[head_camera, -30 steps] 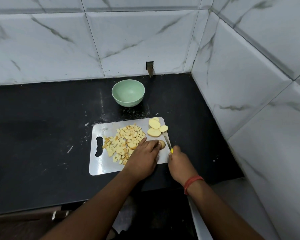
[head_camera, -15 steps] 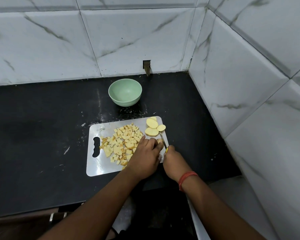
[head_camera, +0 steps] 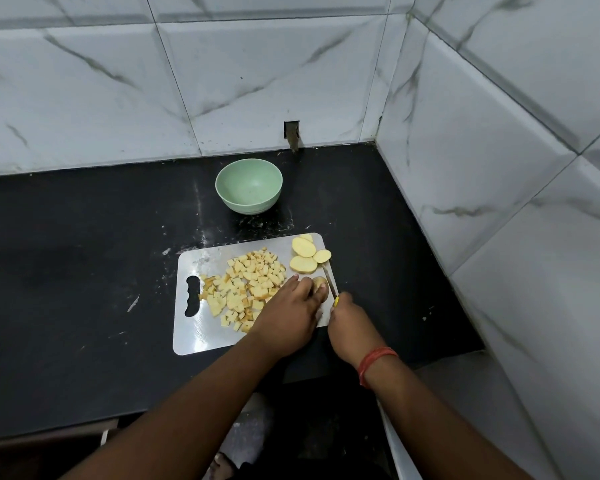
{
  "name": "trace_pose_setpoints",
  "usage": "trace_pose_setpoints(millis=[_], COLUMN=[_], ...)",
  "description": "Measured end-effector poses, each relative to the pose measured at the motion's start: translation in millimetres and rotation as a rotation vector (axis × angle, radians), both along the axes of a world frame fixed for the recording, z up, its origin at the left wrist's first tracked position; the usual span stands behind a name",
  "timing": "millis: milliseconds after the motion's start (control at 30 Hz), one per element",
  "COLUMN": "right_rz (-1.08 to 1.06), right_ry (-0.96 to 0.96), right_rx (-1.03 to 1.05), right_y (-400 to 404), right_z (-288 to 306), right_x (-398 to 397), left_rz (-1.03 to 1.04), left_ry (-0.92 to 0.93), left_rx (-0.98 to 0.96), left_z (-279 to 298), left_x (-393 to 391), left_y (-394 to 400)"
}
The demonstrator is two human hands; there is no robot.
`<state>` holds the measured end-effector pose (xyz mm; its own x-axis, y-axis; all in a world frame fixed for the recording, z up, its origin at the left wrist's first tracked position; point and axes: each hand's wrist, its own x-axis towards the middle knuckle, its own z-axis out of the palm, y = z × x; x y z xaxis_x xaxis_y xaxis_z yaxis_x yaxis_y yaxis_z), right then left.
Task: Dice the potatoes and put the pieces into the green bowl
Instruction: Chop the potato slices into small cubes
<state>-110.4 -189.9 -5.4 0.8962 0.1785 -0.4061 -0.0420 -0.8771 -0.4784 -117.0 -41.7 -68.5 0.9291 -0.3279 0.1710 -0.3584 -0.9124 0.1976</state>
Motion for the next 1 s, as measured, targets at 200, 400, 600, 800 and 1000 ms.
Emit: trace_pose_setpoints(millis=[200, 400, 600, 800, 1000], right_rz=[0.023, 0.028, 0.005, 0.021, 0.066], right_ry=[-0.004, 0.037, 0.128, 0.199, 0.122], right_rx=[-0.063, -0.149, -0.188, -0.242, -0.160], right_y=[1.4, 9.8, 19.2, 20.6, 13.4], right_z=[-0.6, 3.7, 8.5, 6.0, 6.8], right_x=[-3.0, -2.5, 3.7, 8.8, 3.2], left_rz=[-0.032, -0.118, -0.083, -0.083, -0.073], left_ry=[-0.063, 0.012, -0.019, 0.042, -0.058], left_rx=[-0.018, 0.039, 0.074, 0.053, 0.087], left_z=[2.1, 5.1, 4.2, -1.5, -0.2], left_x=[1.4, 5.8, 6.3, 9.3, 8.3], left_y=[4.8, 13.8, 4.8, 6.8, 2.5])
